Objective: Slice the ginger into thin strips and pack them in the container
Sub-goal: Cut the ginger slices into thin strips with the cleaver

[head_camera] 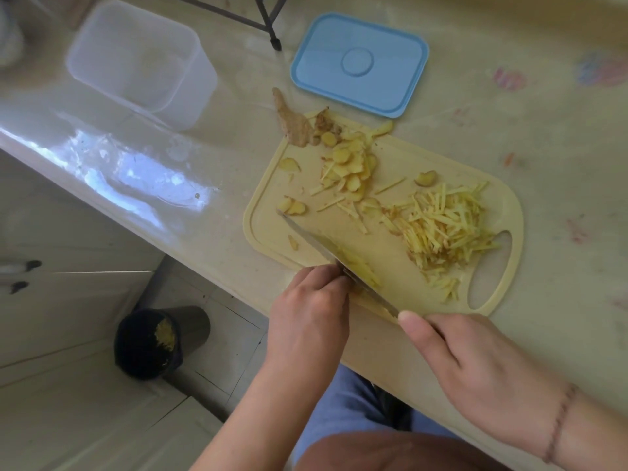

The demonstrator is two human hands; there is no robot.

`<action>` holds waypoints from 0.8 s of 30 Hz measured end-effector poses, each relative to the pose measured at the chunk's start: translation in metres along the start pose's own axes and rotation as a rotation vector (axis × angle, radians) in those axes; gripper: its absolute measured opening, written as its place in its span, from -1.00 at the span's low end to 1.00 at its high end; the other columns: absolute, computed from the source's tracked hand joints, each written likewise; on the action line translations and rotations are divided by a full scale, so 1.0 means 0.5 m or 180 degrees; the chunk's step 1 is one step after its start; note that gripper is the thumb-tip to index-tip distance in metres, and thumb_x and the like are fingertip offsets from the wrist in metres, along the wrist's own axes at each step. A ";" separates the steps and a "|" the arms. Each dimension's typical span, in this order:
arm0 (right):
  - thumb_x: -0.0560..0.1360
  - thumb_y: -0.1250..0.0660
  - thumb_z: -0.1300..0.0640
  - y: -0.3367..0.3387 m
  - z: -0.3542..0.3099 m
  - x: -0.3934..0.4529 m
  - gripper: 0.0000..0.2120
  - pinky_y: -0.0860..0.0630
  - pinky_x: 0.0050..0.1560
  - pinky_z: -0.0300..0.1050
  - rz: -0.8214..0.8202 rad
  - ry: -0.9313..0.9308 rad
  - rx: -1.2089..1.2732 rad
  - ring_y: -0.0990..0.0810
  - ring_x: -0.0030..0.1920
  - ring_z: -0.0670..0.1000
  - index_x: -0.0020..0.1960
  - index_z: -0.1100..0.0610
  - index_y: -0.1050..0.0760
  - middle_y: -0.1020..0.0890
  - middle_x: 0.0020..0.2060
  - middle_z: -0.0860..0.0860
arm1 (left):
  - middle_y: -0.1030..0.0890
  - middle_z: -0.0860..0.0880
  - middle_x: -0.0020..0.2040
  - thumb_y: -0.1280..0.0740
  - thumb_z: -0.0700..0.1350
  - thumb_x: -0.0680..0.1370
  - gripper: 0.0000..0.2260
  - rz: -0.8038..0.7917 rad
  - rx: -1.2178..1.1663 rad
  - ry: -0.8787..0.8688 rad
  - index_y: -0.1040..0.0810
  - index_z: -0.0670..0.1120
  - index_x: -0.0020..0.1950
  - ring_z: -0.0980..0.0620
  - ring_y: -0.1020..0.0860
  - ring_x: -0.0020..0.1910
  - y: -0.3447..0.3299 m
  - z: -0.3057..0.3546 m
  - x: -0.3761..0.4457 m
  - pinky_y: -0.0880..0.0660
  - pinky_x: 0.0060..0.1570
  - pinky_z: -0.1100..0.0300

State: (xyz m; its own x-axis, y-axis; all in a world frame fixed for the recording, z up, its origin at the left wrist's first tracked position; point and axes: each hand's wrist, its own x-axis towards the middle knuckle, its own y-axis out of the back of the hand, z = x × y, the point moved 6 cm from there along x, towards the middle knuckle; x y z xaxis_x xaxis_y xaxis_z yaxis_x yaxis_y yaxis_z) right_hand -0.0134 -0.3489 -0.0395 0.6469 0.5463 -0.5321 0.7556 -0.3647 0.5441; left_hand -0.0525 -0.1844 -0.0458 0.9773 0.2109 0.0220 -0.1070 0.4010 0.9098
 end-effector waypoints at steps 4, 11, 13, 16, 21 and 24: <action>0.42 0.13 -0.46 0.017 -0.001 -0.027 -0.34 -0.27 -0.45 -0.22 0.0014 -0.0062 0.0136 -0.41 -0.51 -0.06 -0.38 0.10 -0.28 -0.43 -0.55 -0.02 | -0.71 0.02 -0.08 -0.51 -0.35 0.35 -0.80 0.0029 -0.0005 0.0033 -0.74 -0.09 -0.12 -0.05 -0.66 -0.13 0.000 0.000 -0.005 -0.57 -0.27 0.21; 0.42 0.11 -0.45 0.009 0.011 -0.037 -0.32 -0.29 -0.40 -0.19 0.0071 -0.0095 0.0117 -0.46 -0.47 -0.08 -0.42 0.14 -0.27 -0.50 -0.51 -0.01 | -0.68 0.11 -0.21 -0.42 -0.25 0.37 -0.86 0.0296 0.0349 0.0030 -0.71 -0.02 -0.25 -0.02 -0.54 -0.26 0.010 0.004 -0.002 -0.48 -0.37 0.19; 0.43 0.13 -0.45 -0.001 0.011 -0.028 -0.33 -0.26 -0.42 -0.20 0.0054 -0.0066 0.0090 -0.44 -0.48 -0.07 -0.44 0.11 -0.26 -0.49 -0.50 -0.02 | -0.69 0.10 -0.18 -0.39 -0.25 0.40 -0.84 0.0305 0.0257 0.0014 -0.72 -0.03 -0.21 -0.01 -0.56 -0.23 0.006 0.003 -0.003 -0.50 -0.35 0.20; 0.44 0.15 -0.45 -0.009 0.004 -0.004 -0.33 -0.29 -0.40 -0.12 0.0041 0.0003 0.0115 -0.42 -0.48 -0.03 -0.45 0.11 -0.24 -0.47 -0.50 0.02 | -0.69 0.08 -0.15 -0.38 -0.24 0.42 -0.85 0.0310 0.0074 0.0036 -0.73 -0.05 -0.18 0.00 -0.59 -0.20 0.004 0.000 -0.005 -0.53 -0.33 0.19; 0.41 0.14 -0.47 0.009 0.000 -0.021 -0.30 -0.34 -0.38 -0.11 -0.0016 -0.0094 0.0216 -0.44 -0.49 -0.05 -0.40 0.16 -0.27 -0.47 -0.52 0.04 | -0.69 0.08 -0.17 -0.44 -0.22 0.40 -0.91 0.0264 -0.0034 0.0057 -0.73 -0.06 -0.20 0.01 -0.61 -0.22 0.004 -0.006 -0.006 -0.52 -0.30 0.21; 0.38 0.14 -0.48 0.015 0.007 -0.041 -0.28 -0.38 -0.34 -0.12 -0.0005 -0.0228 0.0188 -0.49 -0.44 -0.05 -0.39 0.18 -0.31 -0.51 -0.50 0.00 | -0.69 0.07 -0.16 -0.46 -0.23 0.39 -0.91 0.0230 -0.0069 0.0057 -0.73 -0.07 -0.20 0.00 -0.62 -0.20 0.001 -0.007 -0.005 -0.54 -0.31 0.22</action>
State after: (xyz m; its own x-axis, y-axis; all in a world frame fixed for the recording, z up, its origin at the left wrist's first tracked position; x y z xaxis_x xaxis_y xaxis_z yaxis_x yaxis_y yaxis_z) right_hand -0.0208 -0.3657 -0.0269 0.6499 0.4923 -0.5790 0.7599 -0.4090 0.5052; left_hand -0.0556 -0.1815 -0.0468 0.9634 0.2559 0.0796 -0.1812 0.4035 0.8969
